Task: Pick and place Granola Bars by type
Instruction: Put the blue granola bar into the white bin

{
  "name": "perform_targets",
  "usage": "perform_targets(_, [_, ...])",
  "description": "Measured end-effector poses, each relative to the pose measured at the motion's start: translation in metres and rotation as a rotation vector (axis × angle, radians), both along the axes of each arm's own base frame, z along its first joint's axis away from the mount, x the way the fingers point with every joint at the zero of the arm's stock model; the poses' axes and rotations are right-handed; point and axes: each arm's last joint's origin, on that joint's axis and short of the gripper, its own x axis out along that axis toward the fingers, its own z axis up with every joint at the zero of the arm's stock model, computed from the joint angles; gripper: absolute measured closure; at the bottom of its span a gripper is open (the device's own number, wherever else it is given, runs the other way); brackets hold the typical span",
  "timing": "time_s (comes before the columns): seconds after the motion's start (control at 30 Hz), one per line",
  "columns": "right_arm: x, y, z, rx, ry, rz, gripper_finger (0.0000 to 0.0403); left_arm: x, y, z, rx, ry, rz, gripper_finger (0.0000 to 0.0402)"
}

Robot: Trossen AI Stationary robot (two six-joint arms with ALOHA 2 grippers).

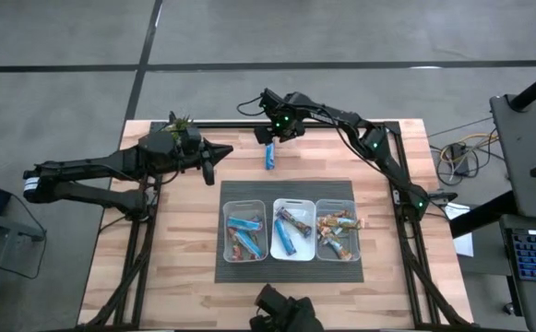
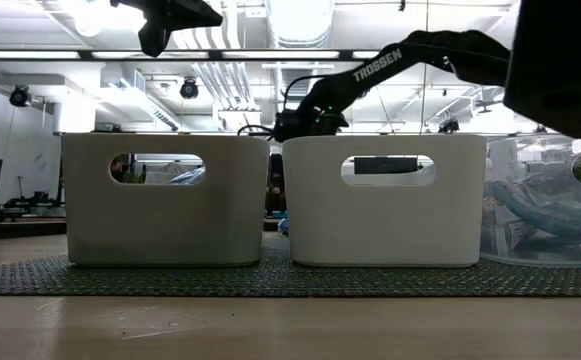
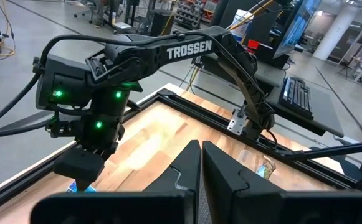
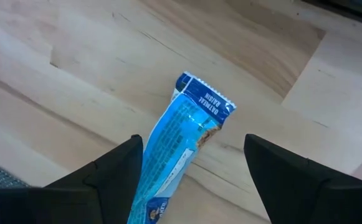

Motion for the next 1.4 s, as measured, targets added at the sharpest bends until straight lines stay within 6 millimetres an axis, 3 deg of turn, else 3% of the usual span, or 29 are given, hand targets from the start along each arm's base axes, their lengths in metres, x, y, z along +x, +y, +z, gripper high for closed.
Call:
perform_targets(0.7, [0.003,-0.001,-0.002,0.003,-0.05,0.011,0.0143,0.0,0.0,0.0,0.0,0.001,0.0,0.0401])
perform_targets(1.1, [-0.001,0.002,-0.02,0.046,-0.025,0.001,0.0143,0.0,0.0,-0.001,-0.007,-0.001,0.001,0.0401])
perform_targets(1.4, [0.0,0.002,-0.022,0.052,-0.035,-0.003,0.0154,0.0,0.0,-0.002,-0.007,0.004,0.001,0.0401])
